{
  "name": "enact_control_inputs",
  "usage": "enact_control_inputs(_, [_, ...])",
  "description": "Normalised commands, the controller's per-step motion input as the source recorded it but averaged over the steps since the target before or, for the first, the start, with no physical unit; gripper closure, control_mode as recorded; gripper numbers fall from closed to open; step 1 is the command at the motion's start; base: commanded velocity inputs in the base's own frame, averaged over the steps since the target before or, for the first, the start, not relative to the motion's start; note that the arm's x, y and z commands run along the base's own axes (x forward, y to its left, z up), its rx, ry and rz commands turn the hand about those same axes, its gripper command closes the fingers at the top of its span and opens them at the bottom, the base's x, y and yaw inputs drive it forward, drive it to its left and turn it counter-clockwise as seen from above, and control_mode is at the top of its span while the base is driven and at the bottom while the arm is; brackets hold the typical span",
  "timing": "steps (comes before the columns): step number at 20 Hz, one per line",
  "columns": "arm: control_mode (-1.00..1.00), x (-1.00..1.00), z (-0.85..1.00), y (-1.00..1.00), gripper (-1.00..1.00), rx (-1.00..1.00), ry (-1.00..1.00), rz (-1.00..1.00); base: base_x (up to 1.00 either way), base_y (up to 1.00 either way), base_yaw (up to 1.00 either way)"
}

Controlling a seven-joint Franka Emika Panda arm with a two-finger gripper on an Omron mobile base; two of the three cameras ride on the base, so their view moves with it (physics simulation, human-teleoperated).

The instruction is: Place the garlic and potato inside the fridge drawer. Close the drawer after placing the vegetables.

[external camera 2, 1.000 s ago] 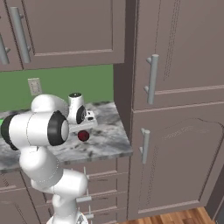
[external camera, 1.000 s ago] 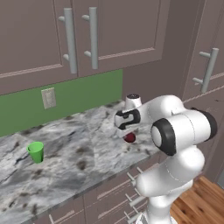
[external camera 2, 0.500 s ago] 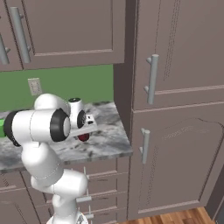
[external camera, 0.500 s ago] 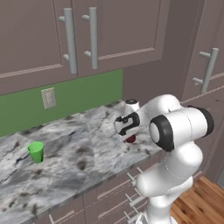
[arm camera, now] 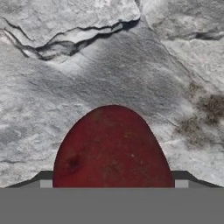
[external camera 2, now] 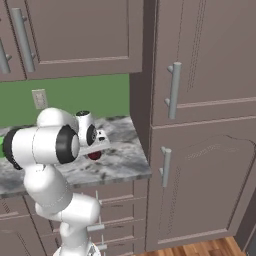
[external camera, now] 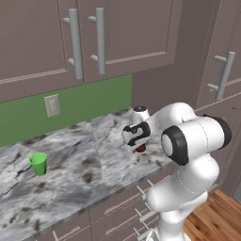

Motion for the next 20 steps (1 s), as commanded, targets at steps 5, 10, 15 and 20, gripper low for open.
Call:
enact_control_inputs(5, [-1.00, -0.84, 1.00, -0.29, 1.00, 0.03, -0.27, 0.10, 0.00, 0.00, 0.00])
enact_control_inputs(10, [-1.00, -0.99, 0.99, -0.03, 1.00, 0.02, -0.23, 0.01, 0.00, 0.00, 0.00])
enact_control_inputs(15, [-1.00, -0.88, 1.00, 0.00, 1.00, 0.00, -0.15, 0.00, 0.00, 0.00, 0.00])
enact_control_inputs(20, [-1.00, -0.82, 0.85, 0.08, 1.00, 0.00, -0.03, 0.00, 0.00, 0.00, 0.00])
